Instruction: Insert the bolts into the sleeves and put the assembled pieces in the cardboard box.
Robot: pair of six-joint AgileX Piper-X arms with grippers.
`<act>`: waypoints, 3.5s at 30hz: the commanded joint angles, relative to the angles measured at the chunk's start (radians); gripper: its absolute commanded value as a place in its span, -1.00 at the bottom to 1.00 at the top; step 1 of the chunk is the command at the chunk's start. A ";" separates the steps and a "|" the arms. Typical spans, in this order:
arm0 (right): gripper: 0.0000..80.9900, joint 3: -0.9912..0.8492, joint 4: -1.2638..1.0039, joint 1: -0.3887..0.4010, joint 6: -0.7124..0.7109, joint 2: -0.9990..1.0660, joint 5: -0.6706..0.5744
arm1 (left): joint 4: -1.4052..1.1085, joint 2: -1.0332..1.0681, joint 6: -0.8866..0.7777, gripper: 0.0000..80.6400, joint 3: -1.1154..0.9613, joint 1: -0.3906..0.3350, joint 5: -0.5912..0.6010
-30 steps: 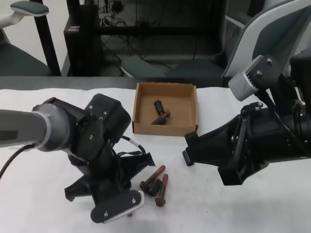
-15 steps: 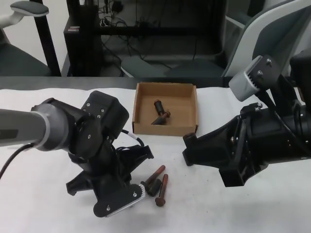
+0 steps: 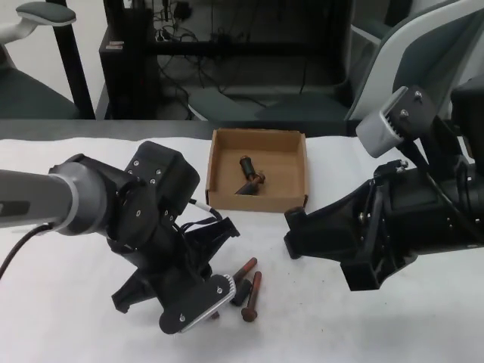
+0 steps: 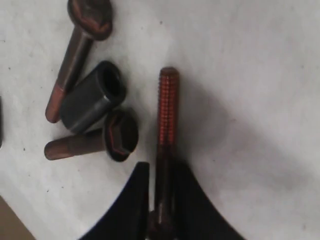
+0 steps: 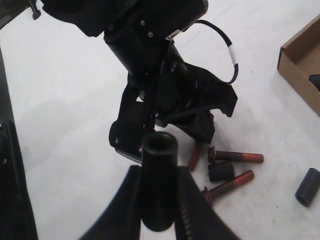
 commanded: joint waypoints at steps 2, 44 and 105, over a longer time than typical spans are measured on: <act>-0.99 -0.004 -0.010 -0.004 0.000 -0.013 -0.015 | 0.012 0.000 -0.018 -0.09 -0.003 0.000 0.015; -0.99 -0.017 -0.002 -0.061 0.307 -0.122 -0.074 | 0.311 -0.392 -2.235 -0.08 -0.099 -0.190 -0.228; -0.99 -0.017 -0.002 -0.095 0.404 -0.122 -0.203 | 0.230 -0.130 -3.019 -0.08 -0.099 -0.047 -0.032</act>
